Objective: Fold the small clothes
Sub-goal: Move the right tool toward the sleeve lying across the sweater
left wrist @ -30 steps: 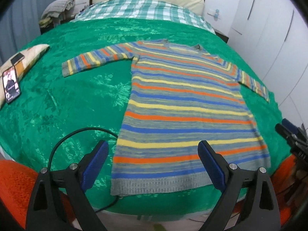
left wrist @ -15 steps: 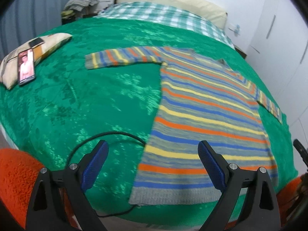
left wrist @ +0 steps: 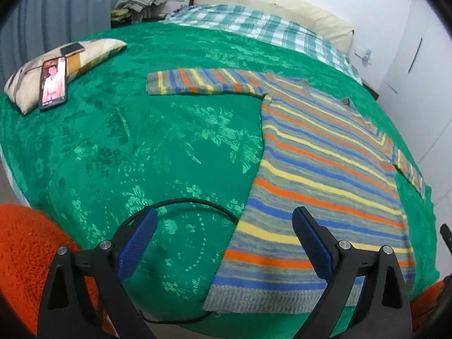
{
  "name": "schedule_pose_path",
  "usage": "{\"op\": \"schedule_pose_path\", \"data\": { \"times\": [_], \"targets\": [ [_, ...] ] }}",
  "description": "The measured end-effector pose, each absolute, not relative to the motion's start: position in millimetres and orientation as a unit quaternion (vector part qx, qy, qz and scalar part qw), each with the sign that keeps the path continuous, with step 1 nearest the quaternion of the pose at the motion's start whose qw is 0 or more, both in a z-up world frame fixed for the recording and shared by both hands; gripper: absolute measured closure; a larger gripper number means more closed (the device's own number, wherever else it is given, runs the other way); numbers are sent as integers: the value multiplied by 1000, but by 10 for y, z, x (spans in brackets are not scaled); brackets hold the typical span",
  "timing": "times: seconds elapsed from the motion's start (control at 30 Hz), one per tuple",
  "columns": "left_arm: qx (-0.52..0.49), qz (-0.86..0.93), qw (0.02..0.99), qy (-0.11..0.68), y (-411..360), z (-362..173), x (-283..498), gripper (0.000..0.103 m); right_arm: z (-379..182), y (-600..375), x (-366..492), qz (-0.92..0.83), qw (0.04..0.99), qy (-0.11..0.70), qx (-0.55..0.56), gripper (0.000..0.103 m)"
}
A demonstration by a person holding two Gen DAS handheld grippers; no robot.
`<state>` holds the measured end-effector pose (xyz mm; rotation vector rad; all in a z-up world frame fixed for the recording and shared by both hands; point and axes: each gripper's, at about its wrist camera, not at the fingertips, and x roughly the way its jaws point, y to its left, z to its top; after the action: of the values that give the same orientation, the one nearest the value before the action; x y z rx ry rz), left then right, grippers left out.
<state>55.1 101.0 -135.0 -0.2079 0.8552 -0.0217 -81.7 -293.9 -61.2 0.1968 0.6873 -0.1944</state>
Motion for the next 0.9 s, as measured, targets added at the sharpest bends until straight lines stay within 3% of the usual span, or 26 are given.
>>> {"op": "schedule_pose_path", "data": {
  "times": [0.23, 0.57, 0.73, 0.9],
  "targets": [
    [-102, 0, 916, 388, 1054, -1338, 523, 6, -646, -2902, -755, -87, 931, 342, 99, 23],
    [-120, -26, 898, 422, 1073, -1431, 598, 6, -686, -2919, -753, -91, 926, 350, 107, 23],
    [-80, -26, 884, 461, 1004, -1454, 664, 3, -691, -2920, -739, -89, 926, 351, 110, 23],
    [-102, -50, 886, 450, 1046, -1430, 616, 3, -700, -2903, -728, -84, 926, 353, 107, 23]
  ]
}}
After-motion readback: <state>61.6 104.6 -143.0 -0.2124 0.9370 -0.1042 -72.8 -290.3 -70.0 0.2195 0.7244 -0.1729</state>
